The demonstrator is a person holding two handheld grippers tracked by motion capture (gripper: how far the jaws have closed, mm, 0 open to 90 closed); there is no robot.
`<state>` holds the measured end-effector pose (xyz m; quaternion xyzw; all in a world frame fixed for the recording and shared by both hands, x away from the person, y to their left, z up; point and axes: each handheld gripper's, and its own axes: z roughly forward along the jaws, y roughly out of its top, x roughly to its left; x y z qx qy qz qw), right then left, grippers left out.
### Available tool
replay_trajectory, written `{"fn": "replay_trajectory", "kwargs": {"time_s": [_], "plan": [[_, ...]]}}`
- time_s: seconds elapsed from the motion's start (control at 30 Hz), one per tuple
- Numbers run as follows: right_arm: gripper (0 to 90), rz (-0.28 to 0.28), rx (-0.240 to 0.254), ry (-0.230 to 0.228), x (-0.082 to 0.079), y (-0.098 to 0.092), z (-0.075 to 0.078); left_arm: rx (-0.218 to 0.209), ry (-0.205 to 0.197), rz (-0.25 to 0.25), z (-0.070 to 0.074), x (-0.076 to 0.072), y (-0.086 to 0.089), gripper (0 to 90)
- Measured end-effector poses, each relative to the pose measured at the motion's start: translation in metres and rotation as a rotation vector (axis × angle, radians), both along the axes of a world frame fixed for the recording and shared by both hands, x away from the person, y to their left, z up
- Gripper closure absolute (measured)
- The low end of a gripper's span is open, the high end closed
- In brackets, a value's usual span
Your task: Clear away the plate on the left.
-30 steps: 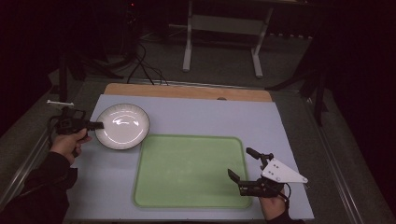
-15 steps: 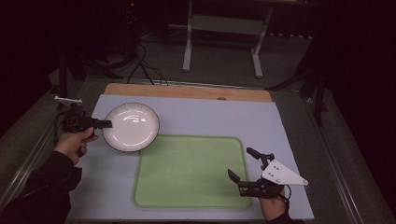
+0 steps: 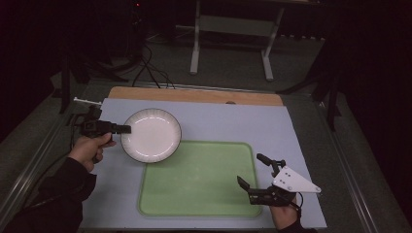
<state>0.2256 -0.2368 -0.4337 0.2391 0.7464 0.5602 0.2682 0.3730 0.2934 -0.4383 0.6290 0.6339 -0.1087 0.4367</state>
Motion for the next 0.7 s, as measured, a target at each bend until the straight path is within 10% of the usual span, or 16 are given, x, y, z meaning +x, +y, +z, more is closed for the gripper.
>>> {"fn": "replay_trajectory", "kwargs": {"time_s": [0.7], "plan": [[10.2,0.003,0.0,0.001,0.0,0.0,0.0,-0.025,0.01,-0.136,-0.004,-0.011,-0.061,83.4]]}}
